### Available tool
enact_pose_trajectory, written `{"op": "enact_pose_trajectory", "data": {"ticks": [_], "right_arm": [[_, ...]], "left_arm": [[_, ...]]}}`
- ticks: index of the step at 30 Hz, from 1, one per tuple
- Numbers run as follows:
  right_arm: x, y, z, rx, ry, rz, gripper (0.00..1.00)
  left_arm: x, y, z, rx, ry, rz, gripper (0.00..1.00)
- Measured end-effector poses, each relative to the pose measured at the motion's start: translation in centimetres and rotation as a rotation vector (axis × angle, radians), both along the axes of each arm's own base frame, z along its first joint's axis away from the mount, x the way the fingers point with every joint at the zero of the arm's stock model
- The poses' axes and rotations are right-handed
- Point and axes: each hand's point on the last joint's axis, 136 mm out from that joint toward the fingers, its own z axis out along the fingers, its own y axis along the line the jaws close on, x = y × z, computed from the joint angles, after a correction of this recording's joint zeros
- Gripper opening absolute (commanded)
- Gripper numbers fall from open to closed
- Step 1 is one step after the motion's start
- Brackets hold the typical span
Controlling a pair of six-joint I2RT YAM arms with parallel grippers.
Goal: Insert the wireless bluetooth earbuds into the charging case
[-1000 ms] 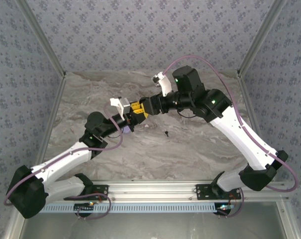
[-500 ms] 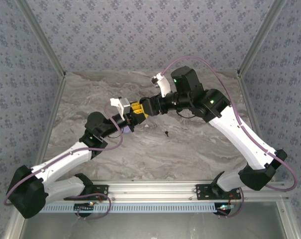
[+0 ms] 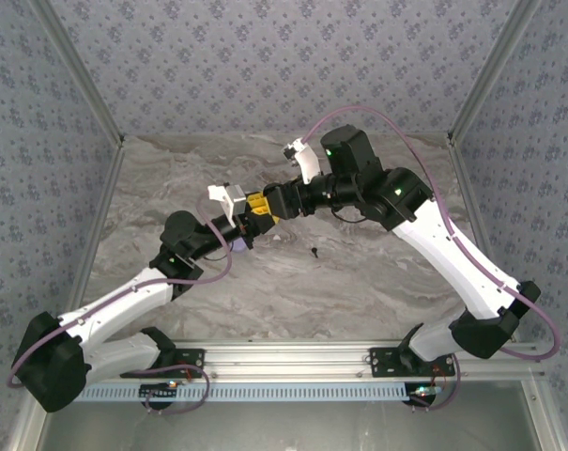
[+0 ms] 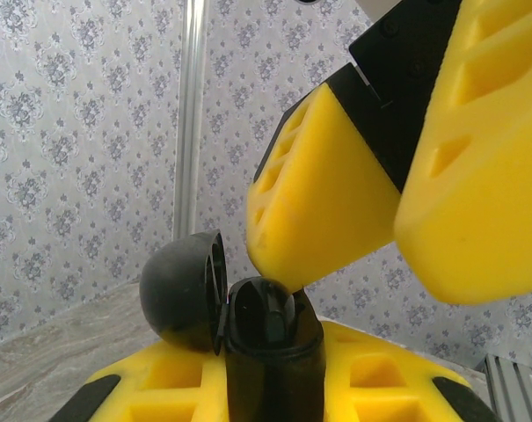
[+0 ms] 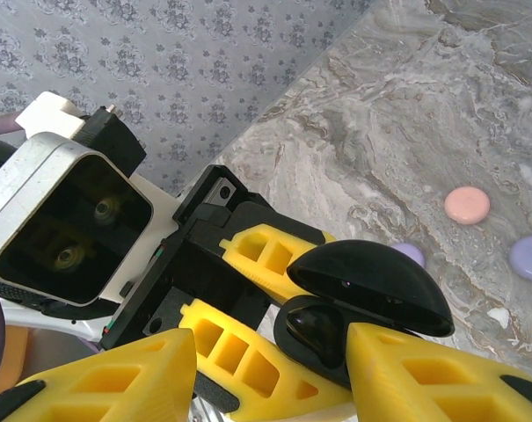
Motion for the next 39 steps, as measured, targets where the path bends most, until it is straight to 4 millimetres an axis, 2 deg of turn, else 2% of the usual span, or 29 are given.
{"op": "enact_pose_trajectory", "data": {"ticks": [6, 9, 13, 16, 18, 20, 29, 32, 35, 39], "right_arm": [[0.2, -0.3, 0.1, -0.01, -0.021, -0.013, 0.53], [0.4, -1.1, 0.4, -0.015, -0.049, -0.041, 0.54], [0.6, -4.1, 0.0, -0.026, -0.07, -0.12, 0.54], [1.7, -7.2, -1.6, -0.055, -0.054, -0.221, 0.52], [2.7, -8.9, -3.5, -0.098, -0.022, -0.293, 0.51], [3.6, -10.0, -6.4, -0.172, 0.03, -0.347, 0.5], [6.3, -11.1, -21.9, -0.595, 0.308, -0.393, 0.45], [6.7, -11.2, -26.1, -0.699, 0.38, -0.375, 0.43], [6.9, -11.1, -29.4, -0.771, 0.437, -0.353, 0.42], [7.4, -10.8, -32.3, -0.83, 0.481, -0.335, 0.41]], "left_arm": [[0.0, 0.0, 0.0, 0.0, -0.001, 0.0, 0.0], [0.0, 0.0, -0.1, 0.007, 0.004, 0.005, 0.0], [0.0, 0.6, -0.3, 0.029, 0.006, 0.034, 0.0], [-0.3, 1.5, -0.3, 0.038, -0.002, 0.073, 0.0], [-0.4, 2.2, -0.7, 0.045, -0.002, 0.103, 0.0], [-0.5, 2.9, -1.3, 0.058, 0.006, 0.131, 0.0], [-0.1, 3.9, -2.8, 0.106, 0.033, 0.197, 0.0], [0.0, 3.9, -3.1, 0.115, 0.039, 0.202, 0.0], [0.1, 4.0, -3.3, 0.122, 0.045, 0.206, 0.0], [0.0, 4.2, -3.1, 0.119, 0.039, 0.215, 0.0]]}}
